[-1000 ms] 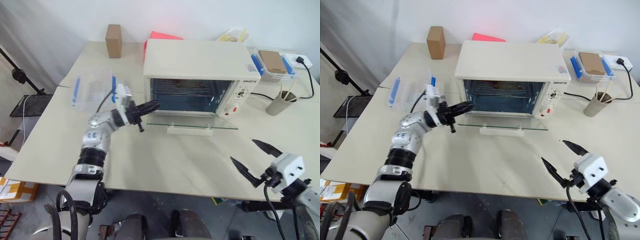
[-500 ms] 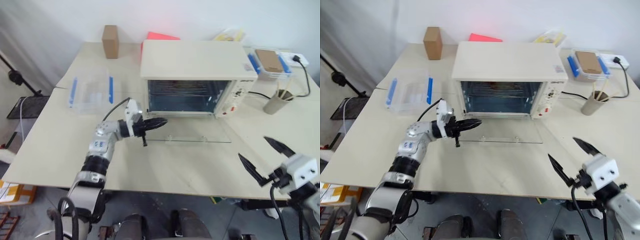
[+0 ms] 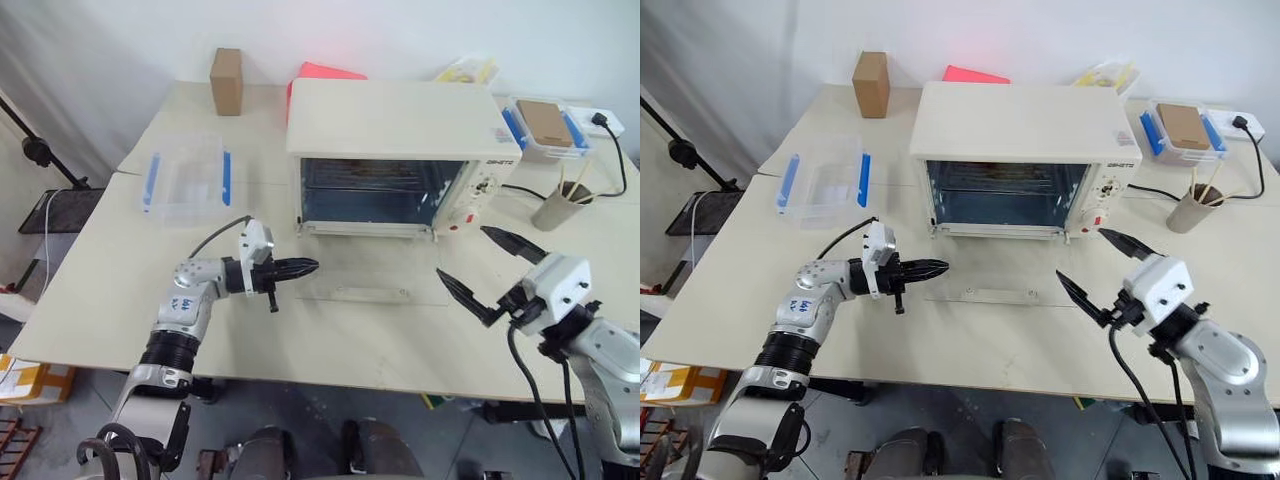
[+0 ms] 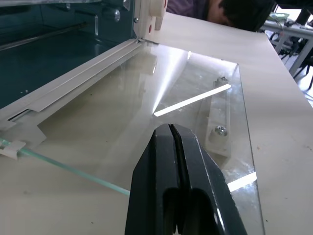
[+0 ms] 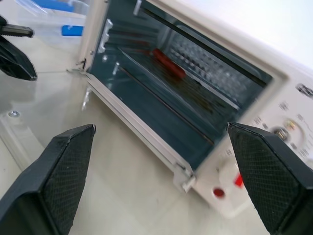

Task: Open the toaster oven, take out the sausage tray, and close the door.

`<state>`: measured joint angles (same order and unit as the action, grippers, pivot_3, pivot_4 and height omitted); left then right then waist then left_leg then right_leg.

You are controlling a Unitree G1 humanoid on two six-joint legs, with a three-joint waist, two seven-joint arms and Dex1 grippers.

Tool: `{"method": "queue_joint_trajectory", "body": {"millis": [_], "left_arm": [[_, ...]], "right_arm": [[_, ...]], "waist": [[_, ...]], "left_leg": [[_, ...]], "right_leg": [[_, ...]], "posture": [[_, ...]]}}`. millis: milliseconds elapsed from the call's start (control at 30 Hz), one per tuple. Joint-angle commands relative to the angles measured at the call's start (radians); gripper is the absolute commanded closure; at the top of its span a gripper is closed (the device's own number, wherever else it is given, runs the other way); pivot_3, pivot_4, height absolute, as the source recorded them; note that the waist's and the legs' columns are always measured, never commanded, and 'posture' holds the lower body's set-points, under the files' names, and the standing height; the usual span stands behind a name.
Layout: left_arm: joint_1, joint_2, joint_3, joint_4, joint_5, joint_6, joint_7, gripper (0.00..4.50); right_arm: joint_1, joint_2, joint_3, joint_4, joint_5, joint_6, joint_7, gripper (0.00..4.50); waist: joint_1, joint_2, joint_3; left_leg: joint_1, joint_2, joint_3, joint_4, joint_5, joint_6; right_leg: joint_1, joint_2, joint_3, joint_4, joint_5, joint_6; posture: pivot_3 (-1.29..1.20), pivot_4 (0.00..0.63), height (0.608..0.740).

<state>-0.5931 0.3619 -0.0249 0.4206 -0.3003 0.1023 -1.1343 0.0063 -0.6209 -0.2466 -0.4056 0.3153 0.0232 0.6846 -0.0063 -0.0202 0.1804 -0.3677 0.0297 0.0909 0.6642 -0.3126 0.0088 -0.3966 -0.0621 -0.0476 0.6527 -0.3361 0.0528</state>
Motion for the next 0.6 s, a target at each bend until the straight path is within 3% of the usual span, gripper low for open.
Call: {"method": "queue_joint_trajectory", "body": {"millis": [33, 133, 267, 400, 500, 533, 600], "left_arm": [[0.055, 0.01, 0.075, -0.129, -0.1, 0.072, 0.03, 4.49], [0.106, 0.024, 0.125, -0.217, -0.15, 0.123, 0.072, 3.88], [0.189, 0.047, 0.195, -0.327, -0.185, 0.143, 0.146, 2.63], [0.379, 0.056, 0.304, -0.532, -0.235, 0.174, 0.262, 1.28], [0.433, 0.049, 0.297, -0.611, -0.244, 0.19, 0.308, 0.25], [0.444, 0.047, 0.29, -0.628, -0.237, 0.19, 0.323, 0.02], [0.461, 0.038, 0.279, -0.656, -0.236, 0.192, 0.347, 0.02]], "right_arm": [[-0.125, 0.001, 0.098, -0.008, -0.121, 0.165, -0.117, 0.0], [-0.204, 0.018, 0.164, 0.005, -0.125, 0.163, -0.091, 0.0], [-0.317, 0.043, 0.265, 0.093, -0.233, 0.147, -0.123, 0.0], [-0.624, 0.135, 0.484, 0.45, -0.557, -0.026, -0.28, 0.0], [-0.753, 0.18, 0.545, 0.648, -0.647, -0.085, -0.337, 0.0], [-0.794, 0.194, 0.561, 0.712, -0.679, -0.1, -0.365, 0.0], [-0.867, 0.228, 0.582, 0.837, -0.72, -0.117, -0.41, 0.0]], "waist": [[-0.01, 0.0, 0.0], [-0.019, 0.0, 0.0], [-0.023, 0.0, 0.0], [-0.051, 0.0, 0.001], [-0.036, 0.0, 0.001], [-0.028, 0.0, 0.001], [-0.022, 0.0, 0.001]], "left_leg": [[0.0, 0.0, 0.0, 0.0, 0.0, -0.001], [-0.001, 0.001, -0.001, 0.0, 0.001, -0.002], [-0.001, 0.0, -0.001, -0.001, 0.001, -0.002], [0.0, 0.0, 0.002, -0.001, 0.001, -0.002], [-0.005, 0.0, 0.001, -0.001, 0.003, -0.005], [-0.005, 0.0, 0.001, -0.001, 0.003, -0.006], [-0.007, 0.0, 0.001, -0.001, 0.003, -0.006]], "right_leg": [[-0.001, 0.0, 0.0, 0.001, 0.0, 0.0], [-0.002, 0.0, 0.0, 0.001, 0.0, -0.001], [-0.002, -0.001, 0.0, 0.001, 0.0, -0.001], [-0.003, -0.001, 0.001, 0.001, 0.0, -0.001], [-0.011, -0.001, 0.0, 0.006, -0.001, -0.001], [-0.012, -0.001, 0.0, 0.007, -0.001, -0.001], [-0.013, -0.001, 0.0, 0.007, -0.001, -0.001]], "posture": [[0.0, 0.15, 0.74], [0.0, 0.15, 0.74], [0.0, 0.15, 0.74], [0.0, 0.15, 0.74], [0.0, 0.15, 0.74], [0.0, 0.15, 0.74], [0.0, 0.15, 0.74]]}}
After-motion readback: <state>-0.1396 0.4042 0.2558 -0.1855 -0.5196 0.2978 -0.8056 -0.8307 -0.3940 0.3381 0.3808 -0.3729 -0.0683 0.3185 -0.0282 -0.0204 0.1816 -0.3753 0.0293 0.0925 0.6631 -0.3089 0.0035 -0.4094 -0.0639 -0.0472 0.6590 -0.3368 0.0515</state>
